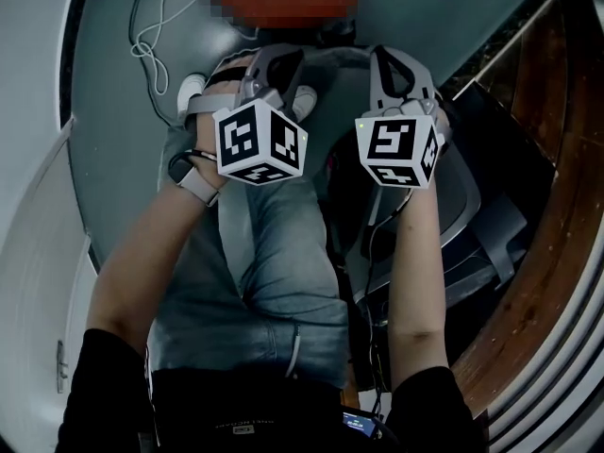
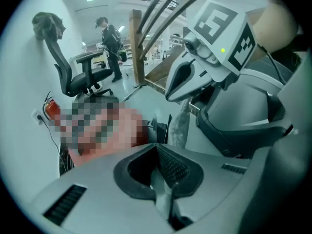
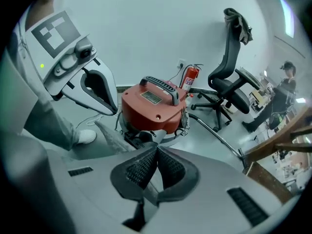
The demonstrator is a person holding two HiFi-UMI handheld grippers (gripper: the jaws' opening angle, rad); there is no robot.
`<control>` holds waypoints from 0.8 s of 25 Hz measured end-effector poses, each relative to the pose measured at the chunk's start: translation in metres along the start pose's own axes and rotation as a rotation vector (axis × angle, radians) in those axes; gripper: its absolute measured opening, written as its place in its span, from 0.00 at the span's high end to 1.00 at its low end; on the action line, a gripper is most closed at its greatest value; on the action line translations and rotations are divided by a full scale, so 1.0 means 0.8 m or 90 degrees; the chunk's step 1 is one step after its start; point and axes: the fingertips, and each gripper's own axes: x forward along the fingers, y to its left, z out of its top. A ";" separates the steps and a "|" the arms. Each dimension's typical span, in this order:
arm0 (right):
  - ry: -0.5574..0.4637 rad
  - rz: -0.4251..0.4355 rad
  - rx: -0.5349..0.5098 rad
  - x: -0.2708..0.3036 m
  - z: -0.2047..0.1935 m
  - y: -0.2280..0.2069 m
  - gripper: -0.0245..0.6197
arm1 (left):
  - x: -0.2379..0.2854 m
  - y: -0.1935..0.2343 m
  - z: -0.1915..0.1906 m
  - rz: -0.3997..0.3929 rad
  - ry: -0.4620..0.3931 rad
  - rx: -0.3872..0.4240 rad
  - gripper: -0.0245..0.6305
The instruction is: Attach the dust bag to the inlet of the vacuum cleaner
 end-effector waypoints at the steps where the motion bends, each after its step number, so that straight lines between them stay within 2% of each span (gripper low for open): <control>1: -0.008 -0.002 0.019 -0.008 0.006 0.000 0.92 | -0.010 0.005 0.005 0.002 -0.009 -0.012 0.94; 5: -0.065 -0.010 0.116 -0.045 0.044 -0.004 0.92 | -0.058 0.035 0.028 0.011 -0.063 -0.074 0.94; 8: -0.121 -0.011 0.208 -0.081 0.077 -0.011 0.92 | -0.104 0.053 0.045 -0.009 -0.113 -0.158 0.94; 10: -0.153 -0.009 0.259 -0.107 0.098 -0.013 0.92 | -0.138 0.062 0.055 -0.022 -0.140 -0.189 0.94; 14: -0.213 -0.012 0.300 -0.152 0.144 -0.013 0.92 | -0.205 0.083 0.080 -0.023 -0.193 -0.196 0.94; 20: -0.263 -0.004 0.314 -0.233 0.199 0.006 0.92 | -0.299 0.097 0.107 0.000 -0.232 -0.209 0.94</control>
